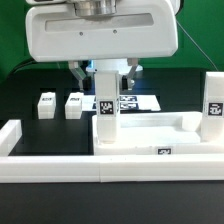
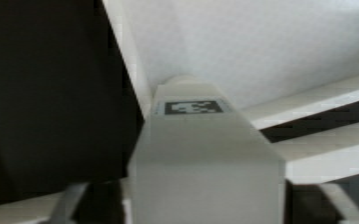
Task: Assemble desk
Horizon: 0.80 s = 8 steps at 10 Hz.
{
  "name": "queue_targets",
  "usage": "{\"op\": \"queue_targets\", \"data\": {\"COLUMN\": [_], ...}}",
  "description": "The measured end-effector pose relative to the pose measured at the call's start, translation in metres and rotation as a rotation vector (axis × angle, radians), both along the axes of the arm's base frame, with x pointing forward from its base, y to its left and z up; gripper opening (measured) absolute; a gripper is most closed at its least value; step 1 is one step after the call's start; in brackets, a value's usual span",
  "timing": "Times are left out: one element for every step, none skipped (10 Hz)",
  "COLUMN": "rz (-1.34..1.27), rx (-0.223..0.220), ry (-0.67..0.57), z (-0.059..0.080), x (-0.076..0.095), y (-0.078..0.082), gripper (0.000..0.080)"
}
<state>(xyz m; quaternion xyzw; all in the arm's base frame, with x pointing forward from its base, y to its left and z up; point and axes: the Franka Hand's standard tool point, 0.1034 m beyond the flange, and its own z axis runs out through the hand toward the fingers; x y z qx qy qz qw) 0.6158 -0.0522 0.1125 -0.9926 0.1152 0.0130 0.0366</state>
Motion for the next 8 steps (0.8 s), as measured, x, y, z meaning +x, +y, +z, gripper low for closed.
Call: {"op": "queue_targets", "data": {"rz": [0.000,0.000,-0.004,-0.044,-0.118,-0.218,-0.361,-0.502], "rx": [0.000,0.000,0.000,0.000,0.002,0.002,0.003,0.002], "ry": [0.000,0.000,0.000,0.006,0.016,0.019,0.026,0.028], "z": [0.0000,0.0000,0.0000,0.0000,-0.0002,-0.0004,-0.0006,-0.0008], "x": [0.0000,0.0000,0.0000,-0.0004,-0.0015,-0.0014,-0.0017,-0.0023], "y": [-0.0002,-0.0001,-0.0001,-0.0002,-0.0005,-0.0002,-0.0005,-0.0008], "gripper": [0.0286,0.0287,0.0287,0.0287,0.0287,0.0287,0.0287,0.0287]}}
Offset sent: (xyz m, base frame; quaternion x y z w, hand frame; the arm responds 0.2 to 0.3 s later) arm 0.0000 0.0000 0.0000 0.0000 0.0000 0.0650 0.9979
